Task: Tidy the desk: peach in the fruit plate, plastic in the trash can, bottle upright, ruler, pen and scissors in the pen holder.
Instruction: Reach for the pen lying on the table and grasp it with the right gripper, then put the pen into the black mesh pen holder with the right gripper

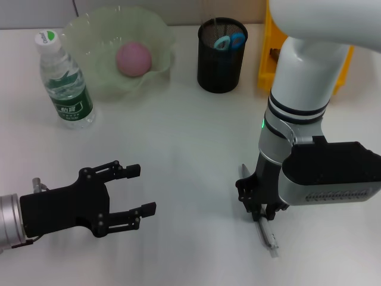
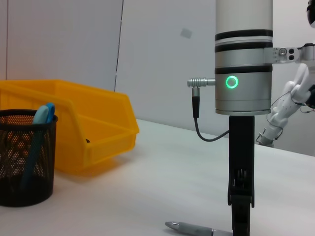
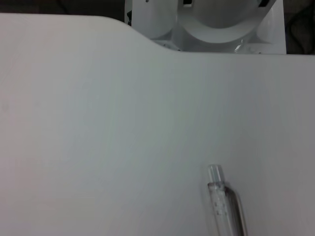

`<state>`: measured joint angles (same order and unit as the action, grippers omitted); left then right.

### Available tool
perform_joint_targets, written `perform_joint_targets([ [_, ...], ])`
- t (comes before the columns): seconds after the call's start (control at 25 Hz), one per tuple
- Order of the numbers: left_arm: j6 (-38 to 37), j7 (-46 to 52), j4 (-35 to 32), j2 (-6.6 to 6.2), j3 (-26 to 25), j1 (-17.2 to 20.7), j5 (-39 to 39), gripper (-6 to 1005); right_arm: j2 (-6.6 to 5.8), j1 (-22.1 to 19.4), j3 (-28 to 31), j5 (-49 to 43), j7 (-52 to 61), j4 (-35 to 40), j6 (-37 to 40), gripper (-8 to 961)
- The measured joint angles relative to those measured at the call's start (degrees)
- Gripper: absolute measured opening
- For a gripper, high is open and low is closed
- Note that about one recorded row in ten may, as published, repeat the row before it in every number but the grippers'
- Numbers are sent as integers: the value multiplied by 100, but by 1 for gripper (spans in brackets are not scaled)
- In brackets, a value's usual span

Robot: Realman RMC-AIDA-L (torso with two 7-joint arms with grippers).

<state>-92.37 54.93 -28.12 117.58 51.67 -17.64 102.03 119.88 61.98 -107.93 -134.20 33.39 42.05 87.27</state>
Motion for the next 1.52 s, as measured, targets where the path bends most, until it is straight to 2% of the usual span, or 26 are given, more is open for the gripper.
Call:
perform_joint_targets([
  [0.84,-29,-14,-1,20,0,0,-18,803,-1,23,-59,-2,10,-35,-15,117],
  [1.52,-90,-53,15,26,-97,80,-53,803,-38,-337,205,-123,635,605,220,116],
])
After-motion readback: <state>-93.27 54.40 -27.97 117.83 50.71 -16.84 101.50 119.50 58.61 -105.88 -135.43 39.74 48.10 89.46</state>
